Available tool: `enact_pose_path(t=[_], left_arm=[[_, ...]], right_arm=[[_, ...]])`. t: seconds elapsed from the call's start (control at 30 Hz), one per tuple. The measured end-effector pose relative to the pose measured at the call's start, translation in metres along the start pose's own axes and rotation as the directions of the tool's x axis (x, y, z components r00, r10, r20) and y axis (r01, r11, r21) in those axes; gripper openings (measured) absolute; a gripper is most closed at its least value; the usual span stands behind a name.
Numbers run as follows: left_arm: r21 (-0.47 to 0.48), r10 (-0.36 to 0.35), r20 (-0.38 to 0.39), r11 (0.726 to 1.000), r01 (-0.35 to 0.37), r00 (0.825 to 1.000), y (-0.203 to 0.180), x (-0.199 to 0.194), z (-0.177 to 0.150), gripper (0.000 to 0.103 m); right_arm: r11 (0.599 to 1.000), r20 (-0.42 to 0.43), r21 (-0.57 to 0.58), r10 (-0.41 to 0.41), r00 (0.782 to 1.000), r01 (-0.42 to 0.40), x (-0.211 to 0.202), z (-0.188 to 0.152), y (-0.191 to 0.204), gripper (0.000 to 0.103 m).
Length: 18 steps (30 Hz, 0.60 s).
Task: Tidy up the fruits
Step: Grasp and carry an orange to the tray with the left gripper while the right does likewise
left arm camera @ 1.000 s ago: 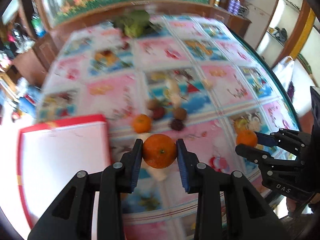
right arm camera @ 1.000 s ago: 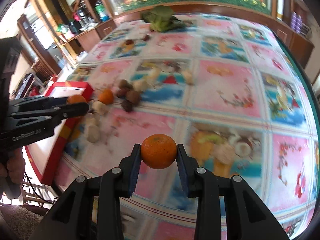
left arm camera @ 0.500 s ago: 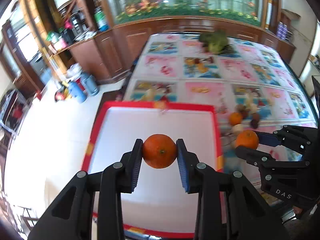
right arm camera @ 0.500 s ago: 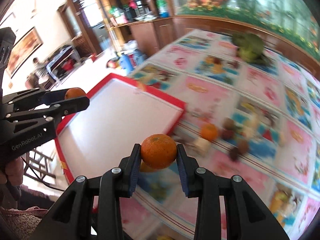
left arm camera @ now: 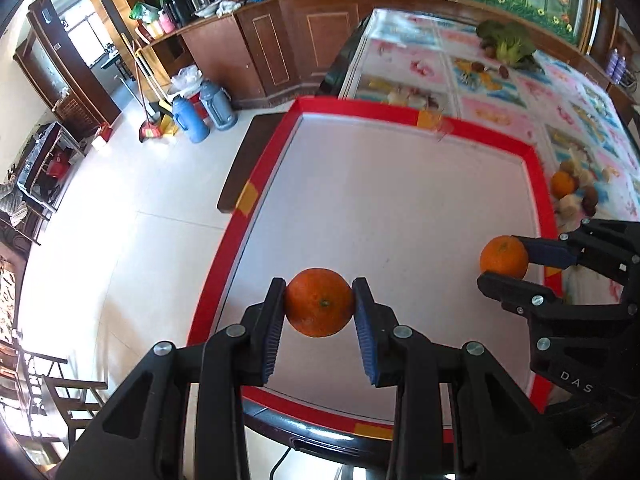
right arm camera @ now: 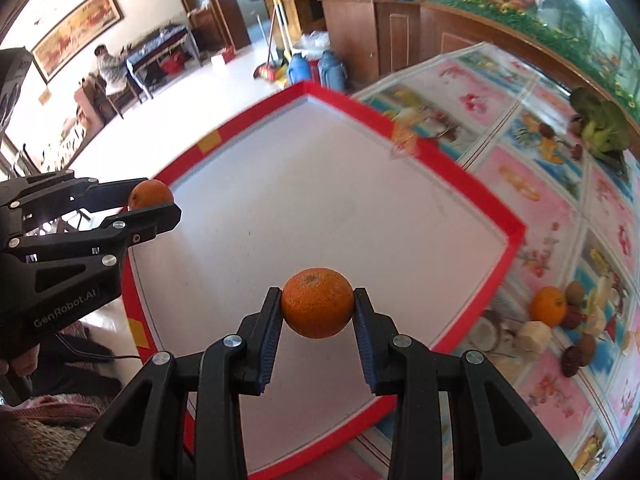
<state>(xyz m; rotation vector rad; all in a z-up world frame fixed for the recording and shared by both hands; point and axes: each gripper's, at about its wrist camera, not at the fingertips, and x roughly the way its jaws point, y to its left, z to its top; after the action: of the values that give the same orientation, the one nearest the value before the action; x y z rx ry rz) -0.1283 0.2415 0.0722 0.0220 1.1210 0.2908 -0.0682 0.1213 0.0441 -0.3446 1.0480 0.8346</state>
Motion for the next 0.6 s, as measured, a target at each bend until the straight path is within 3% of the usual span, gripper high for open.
enact_pose_path(t=[0.17, 0.27, 0.33, 0.5, 0.57, 0.6], left_arm=[[0.02, 0.016, -0.084, 1.0, -0.015, 0.996, -0.003, 0.024, -0.008, 0.037], [0.02, 0.022, -0.104, 1.0, -0.02, 0.994, -0.003, 0.026, -0.007, 0.049], [0.025, 0.034, -0.072, 0.999, -0.033, 0.997, -0.004, 0.016, -0.002, 0.06], [0.052, 0.05, 0.044, 0.997, -0.053, 0.998, -0.012, -0.021, 0.022, 0.063], [0.066, 0.044, 0.102, 0.996, -0.051, 0.994, -0.019, -0.042, 0.035, 0.069], [0.073, 0.041, 0.127, 0.996, -0.05, 0.991, -0.022, -0.051, 0.041, 0.077]], right_arm=[[1.0, -0.032, -0.012, -0.021, 0.999, 0.02, 0.006, -0.003, 0.007, 0.035], [1.0, -0.064, 0.001, -0.022, 0.998, 0.022, 0.004, -0.004, 0.004, 0.044], [0.999, -0.027, 0.014, -0.036, 0.999, 0.036, -0.007, -0.005, 0.001, 0.045], [0.992, 0.08, 0.079, -0.102, 0.992, 0.095, -0.045, -0.015, -0.018, 0.046], [0.986, 0.116, 0.109, -0.138, 0.984, 0.125, -0.061, -0.02, -0.028, 0.047], [0.98, 0.136, 0.129, -0.167, 0.977, 0.149, -0.071, -0.024, -0.034, 0.047]])
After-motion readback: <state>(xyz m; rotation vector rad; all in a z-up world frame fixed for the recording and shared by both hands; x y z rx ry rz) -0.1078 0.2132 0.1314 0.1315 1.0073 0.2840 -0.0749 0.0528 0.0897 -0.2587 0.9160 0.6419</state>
